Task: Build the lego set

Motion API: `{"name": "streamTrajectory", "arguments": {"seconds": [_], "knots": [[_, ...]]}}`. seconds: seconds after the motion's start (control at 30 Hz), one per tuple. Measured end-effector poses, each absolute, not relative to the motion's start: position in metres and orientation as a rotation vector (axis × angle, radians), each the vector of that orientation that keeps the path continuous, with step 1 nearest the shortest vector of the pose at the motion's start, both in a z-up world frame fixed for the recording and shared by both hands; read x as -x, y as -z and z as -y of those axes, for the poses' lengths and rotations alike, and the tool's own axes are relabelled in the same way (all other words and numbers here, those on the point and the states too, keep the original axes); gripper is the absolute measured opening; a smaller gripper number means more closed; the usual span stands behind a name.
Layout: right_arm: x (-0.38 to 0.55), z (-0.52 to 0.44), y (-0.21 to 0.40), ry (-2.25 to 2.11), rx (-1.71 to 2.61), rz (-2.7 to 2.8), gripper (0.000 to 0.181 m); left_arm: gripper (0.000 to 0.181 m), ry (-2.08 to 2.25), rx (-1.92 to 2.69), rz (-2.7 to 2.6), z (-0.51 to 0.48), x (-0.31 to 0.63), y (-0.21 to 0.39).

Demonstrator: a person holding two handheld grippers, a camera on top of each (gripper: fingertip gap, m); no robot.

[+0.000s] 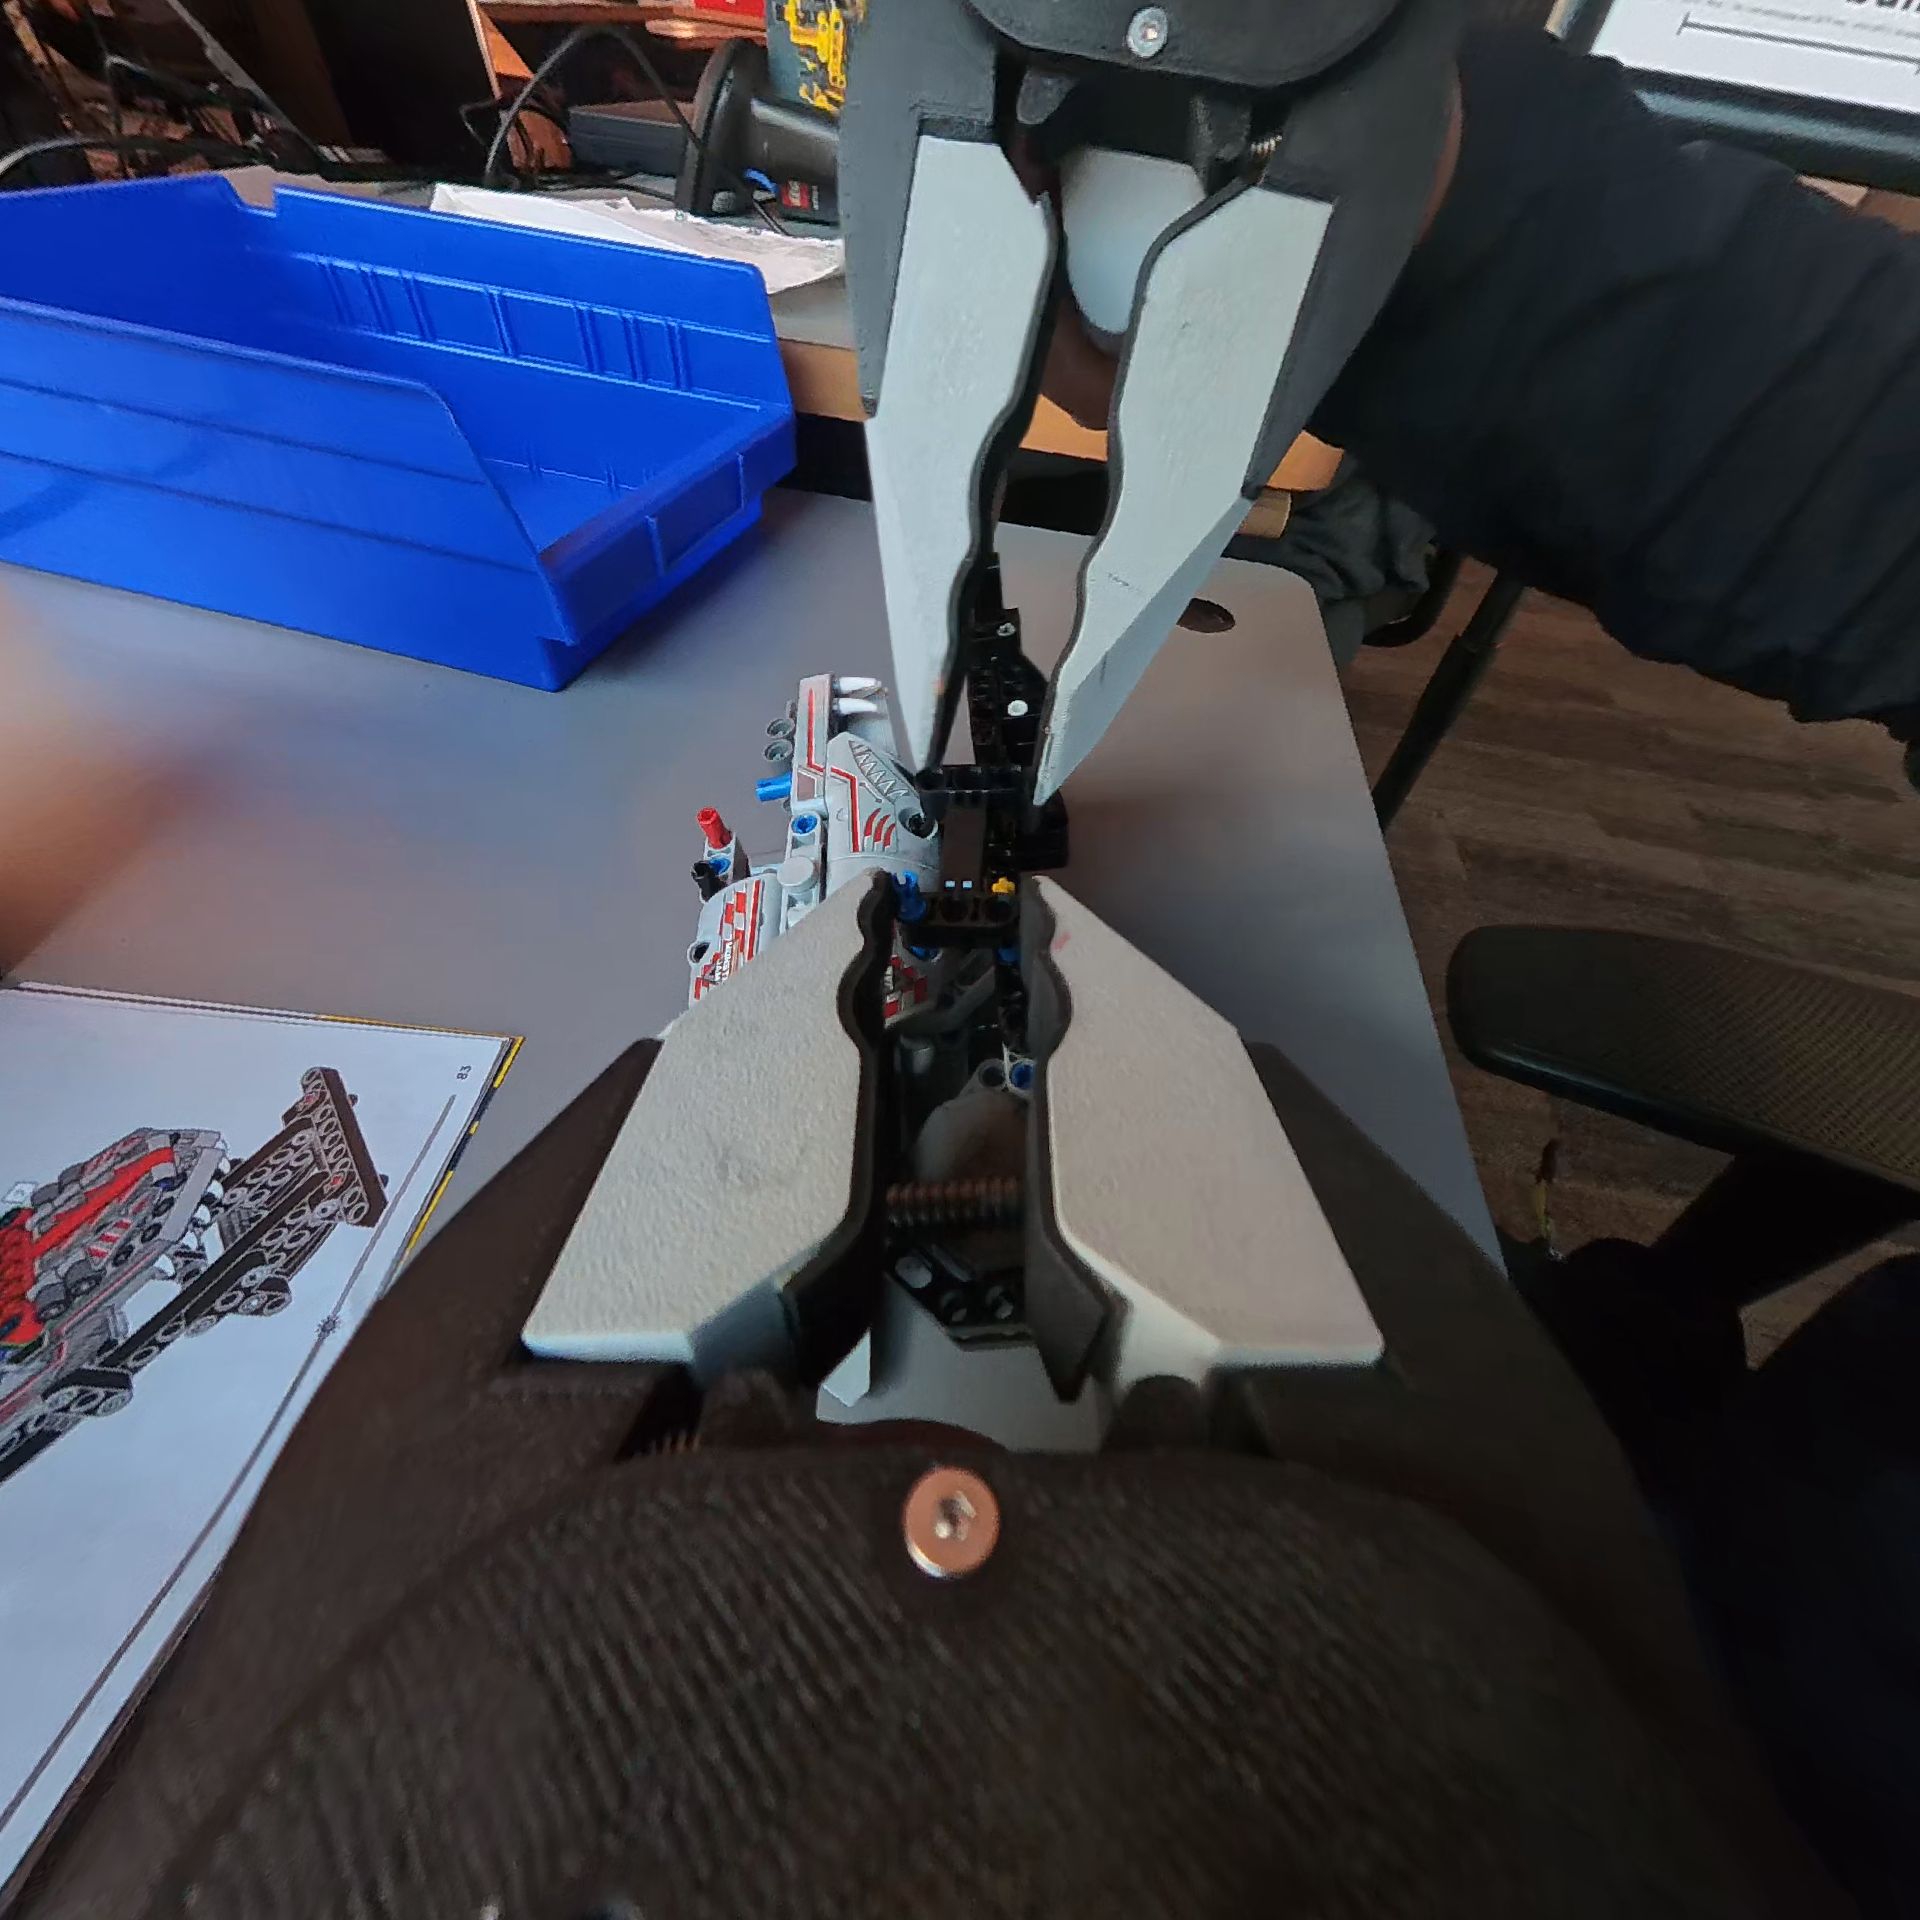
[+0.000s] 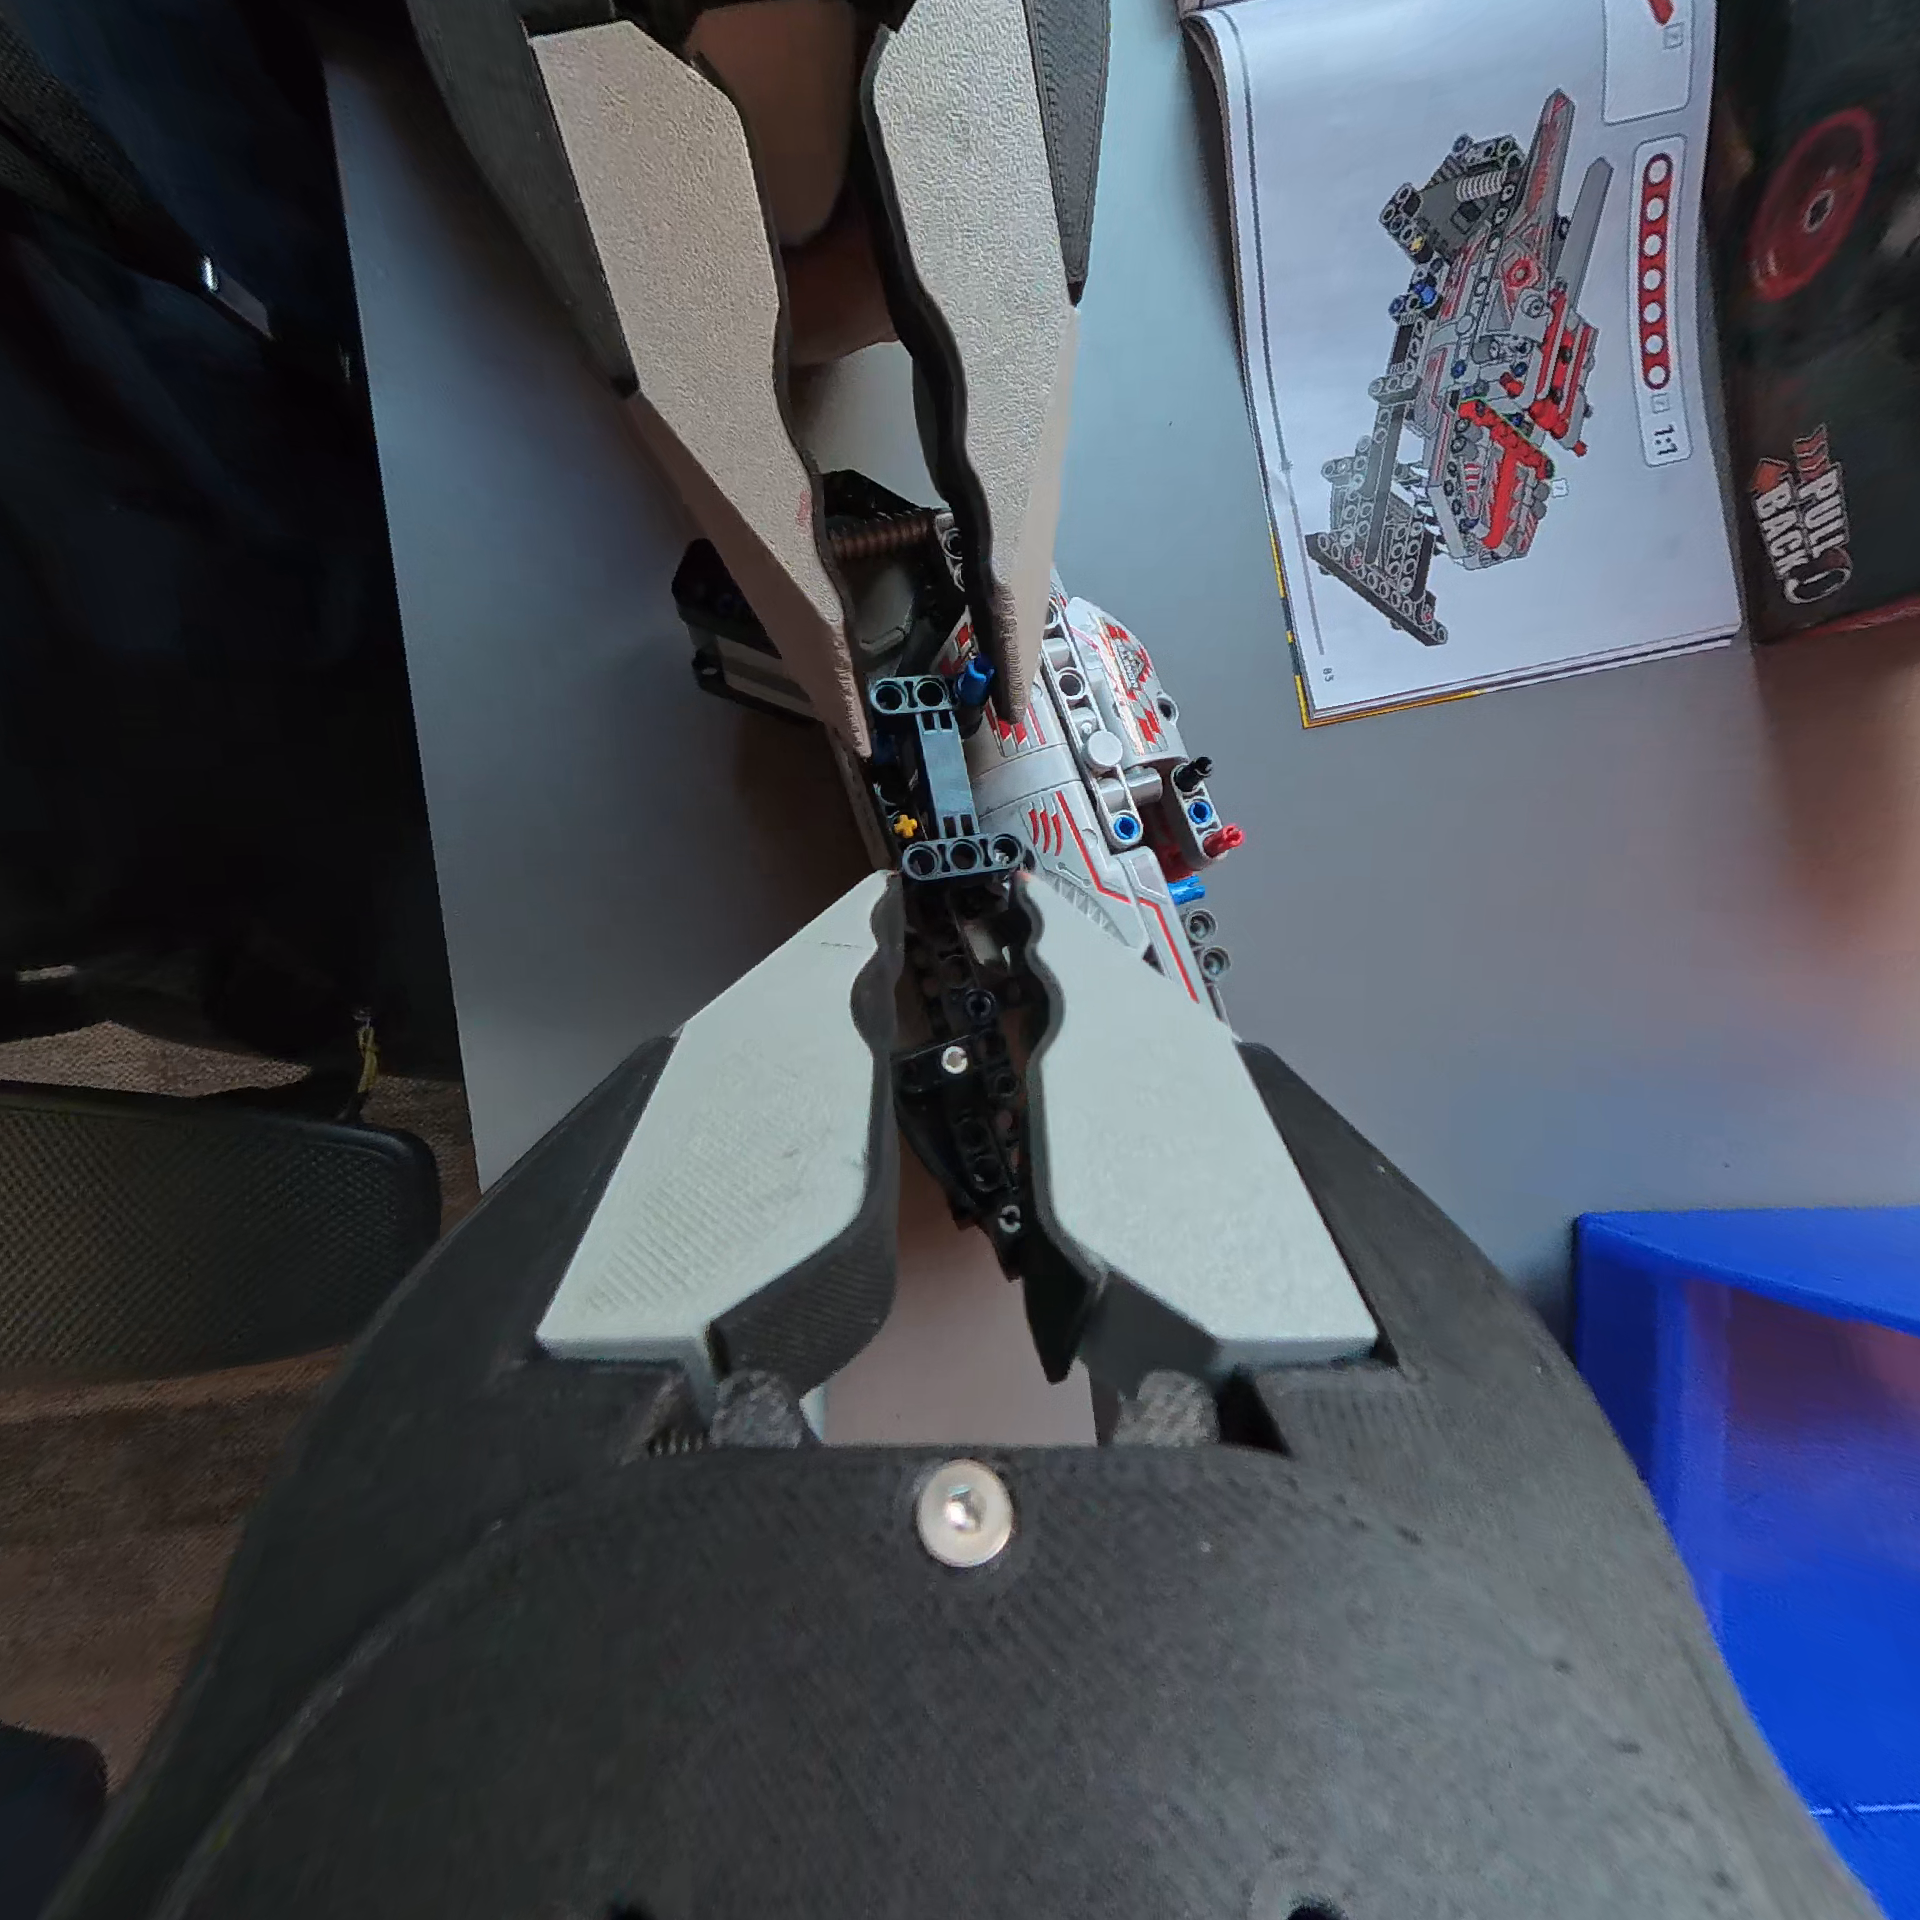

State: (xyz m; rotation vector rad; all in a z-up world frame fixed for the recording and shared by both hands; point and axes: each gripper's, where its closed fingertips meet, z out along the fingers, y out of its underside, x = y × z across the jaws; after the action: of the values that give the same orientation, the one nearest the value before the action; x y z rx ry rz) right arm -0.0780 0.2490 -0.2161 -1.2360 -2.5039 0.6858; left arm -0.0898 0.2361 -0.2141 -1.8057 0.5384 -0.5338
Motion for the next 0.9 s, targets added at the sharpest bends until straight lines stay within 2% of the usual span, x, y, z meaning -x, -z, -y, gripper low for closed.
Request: {"name": "streamTrajectory", "arguments": {"seconds": [0.1,0.13,0.2,0.23,0.4,0.43,0.5,0.57,0.67,0.7,0.9], "knots": [[0.08,-0.255,0.216,-0.684,1.246,2.473,0.024,0.021,0.535,1.809,-0.523,-0.237,0.091,0.214],[0.081,-0.259,0.217,-0.69,1.264,2.462,0.032,0.021,0.533,1.81,-0.52,-0.237,0.091,0.214],[0.081,-0.267,0.222,-0.729,1.339,2.458,0.062,0.022,0.523,1.81,-0.522,-0.236,0.091,0.214],[0.083,-0.27,0.224,-0.754,1.358,2.457,0.067,0.022,0.518,1.808,-0.522,-0.236,0.091,0.214],[0.09,-0.274,0.222,-0.792,1.344,2.5,0.062,0.021,0.526,1.81,-0.513,-0.237,0.093,0.214],[0.094,-0.278,0.22,-0.762,1.324,2.487,0.072,0.021,0.527,1.81,-0.517,-0.237,0.094,0.214],[0.096,-0.276,0.216,-0.784,1.294,2.497,0.072,0.021,0.531,1.811,-0.516,-0.237,0.094,0.214],[0.095,-0.278,0.222,-0.775,1.337,2.529,0.082,0.021,0.529,1.811,-0.52,-0.237,0.094,0.214],[0.084,-0.276,0.241,-0.736,1.396,2.61,0.069,0.021,0.525,1.811,-0.528,-0.237,0.094,0.214],[0.083,-0.273,0.244,-0.733,1.395,2.61,0.072,0.022,0.526,1.813,-0.532,-0.237,0.095,0.214],[0.075,-0.259,0.249,-0.734,1.487,2.5,0.066,0.021,0.583,1.783,-0.608,-0.226,0.092,0.211]]}}
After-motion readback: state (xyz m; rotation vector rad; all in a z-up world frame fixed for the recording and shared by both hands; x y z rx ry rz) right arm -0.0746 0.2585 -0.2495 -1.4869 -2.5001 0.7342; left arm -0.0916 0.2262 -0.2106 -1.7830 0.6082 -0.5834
